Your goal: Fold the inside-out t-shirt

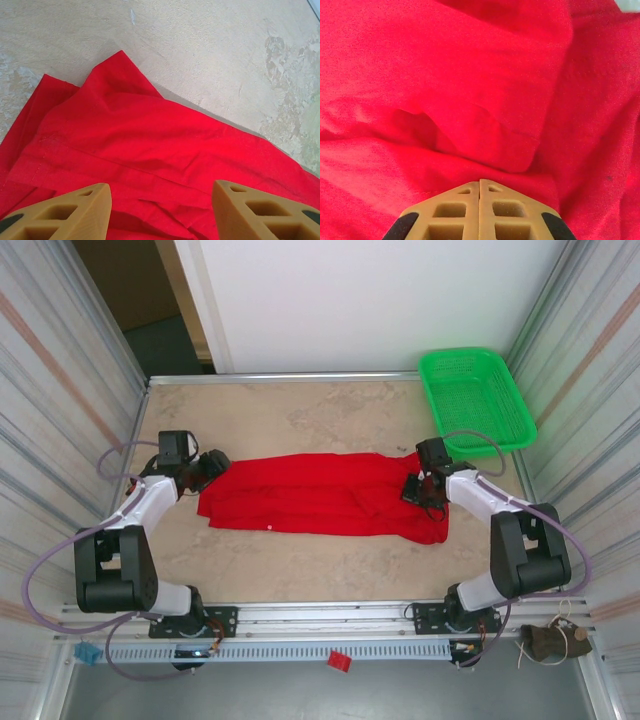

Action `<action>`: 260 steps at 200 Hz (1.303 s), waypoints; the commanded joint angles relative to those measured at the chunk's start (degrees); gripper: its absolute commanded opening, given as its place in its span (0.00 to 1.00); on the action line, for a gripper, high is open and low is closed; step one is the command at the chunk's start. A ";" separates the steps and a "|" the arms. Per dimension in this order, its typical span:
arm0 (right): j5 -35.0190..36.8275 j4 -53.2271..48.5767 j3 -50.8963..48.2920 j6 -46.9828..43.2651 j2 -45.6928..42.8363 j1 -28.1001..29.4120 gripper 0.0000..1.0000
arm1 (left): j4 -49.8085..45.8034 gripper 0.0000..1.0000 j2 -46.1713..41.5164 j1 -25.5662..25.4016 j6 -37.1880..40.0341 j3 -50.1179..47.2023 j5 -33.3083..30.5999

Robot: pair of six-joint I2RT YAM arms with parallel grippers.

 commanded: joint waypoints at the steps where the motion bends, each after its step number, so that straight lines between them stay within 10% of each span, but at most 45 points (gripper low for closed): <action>1: 1.71 -1.78 -2.33 -0.30 -3.24 -0.87 0.00 | -0.89 0.55 -0.69 -0.35 0.57 1.63 0.89; 44: 4.20 -8.04 -4.69 1.93 -14.22 -7.81 0.00 | -0.75 0.55 -1.36 -0.86 -0.38 1.03 2.32; 61: 4.34 -6.84 -1.08 1.71 -15.30 -9.30 0.31 | -0.37 0.56 -1.41 -1.87 -0.81 0.65 2.63; 143: 1.58 -4.35 26.39 -6.17 17.28 -9.68 0.48 | 3.35 0.57 2.65 -5.11 -1.84 -1.62 2.26; 189: 0.03 -3.26 28.36 -6.07 22.61 -9.56 0.41 | 5.12 0.58 5.75 -6.22 -2.23 -2.81 2.42; 220: -0.49 -2.22 28.79 -5.36 23.24 -9.55 0.00 | 6.50 0.58 7.55 -6.21 -3.08 -4.65 1.20; 260: -0.30 -2.41 34.40 -3.52 24.59 -11.73 0.00 | 5.33 0.57 9.70 -6.19 -3.15 -6.11 -2.56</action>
